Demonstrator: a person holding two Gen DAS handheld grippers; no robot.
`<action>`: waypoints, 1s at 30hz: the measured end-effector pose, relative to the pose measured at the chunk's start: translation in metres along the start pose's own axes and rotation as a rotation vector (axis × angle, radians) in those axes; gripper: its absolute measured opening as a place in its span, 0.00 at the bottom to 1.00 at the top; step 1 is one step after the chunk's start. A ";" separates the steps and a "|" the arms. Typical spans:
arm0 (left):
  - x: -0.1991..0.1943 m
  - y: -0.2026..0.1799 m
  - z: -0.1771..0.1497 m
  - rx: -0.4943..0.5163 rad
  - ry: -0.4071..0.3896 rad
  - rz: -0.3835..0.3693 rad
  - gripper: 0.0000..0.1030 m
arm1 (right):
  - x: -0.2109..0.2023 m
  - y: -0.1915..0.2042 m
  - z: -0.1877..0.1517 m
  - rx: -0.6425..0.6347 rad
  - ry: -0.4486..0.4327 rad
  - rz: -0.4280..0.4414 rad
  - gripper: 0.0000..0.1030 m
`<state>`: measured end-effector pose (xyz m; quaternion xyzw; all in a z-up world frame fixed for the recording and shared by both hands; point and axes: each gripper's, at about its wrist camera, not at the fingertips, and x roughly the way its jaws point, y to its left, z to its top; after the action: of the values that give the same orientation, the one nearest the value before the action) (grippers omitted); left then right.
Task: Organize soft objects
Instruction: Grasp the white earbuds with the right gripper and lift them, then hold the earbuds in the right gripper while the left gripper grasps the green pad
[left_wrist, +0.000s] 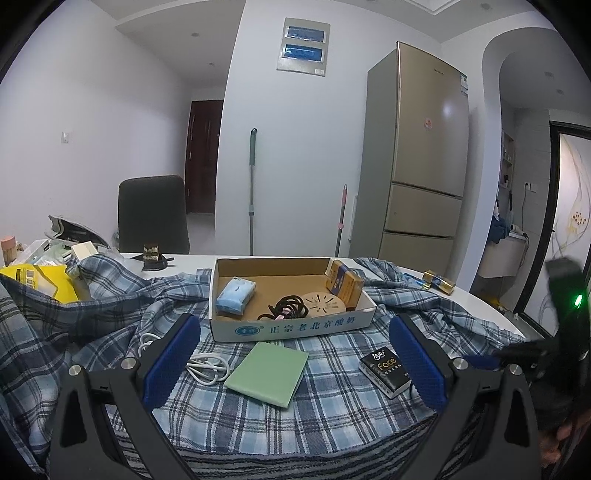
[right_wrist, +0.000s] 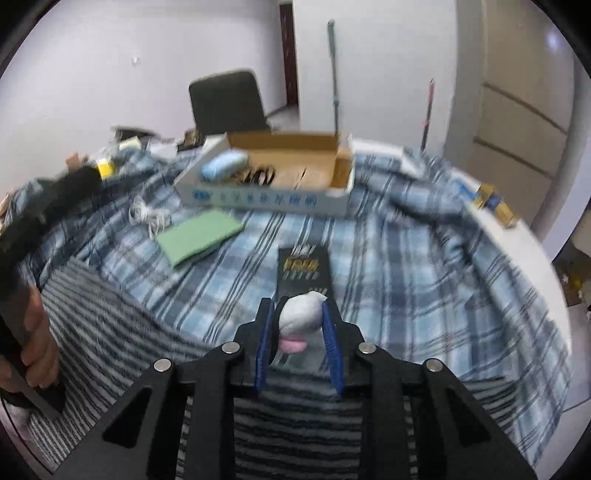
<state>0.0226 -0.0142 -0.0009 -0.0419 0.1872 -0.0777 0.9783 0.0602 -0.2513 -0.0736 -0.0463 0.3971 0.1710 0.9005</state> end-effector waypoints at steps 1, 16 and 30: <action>0.000 0.001 0.000 -0.002 0.002 0.001 1.00 | -0.005 -0.003 0.003 0.012 -0.020 -0.012 0.25; 0.058 0.041 0.038 0.099 0.205 0.008 0.97 | -0.001 -0.012 0.049 0.059 -0.102 -0.003 0.25; 0.102 0.043 -0.004 0.141 0.381 -0.128 0.84 | 0.025 0.020 0.065 -0.037 -0.248 0.086 0.25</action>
<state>0.1201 0.0105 -0.0463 0.0303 0.3598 -0.1593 0.9188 0.1145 -0.2118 -0.0466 -0.0242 0.2811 0.2212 0.9335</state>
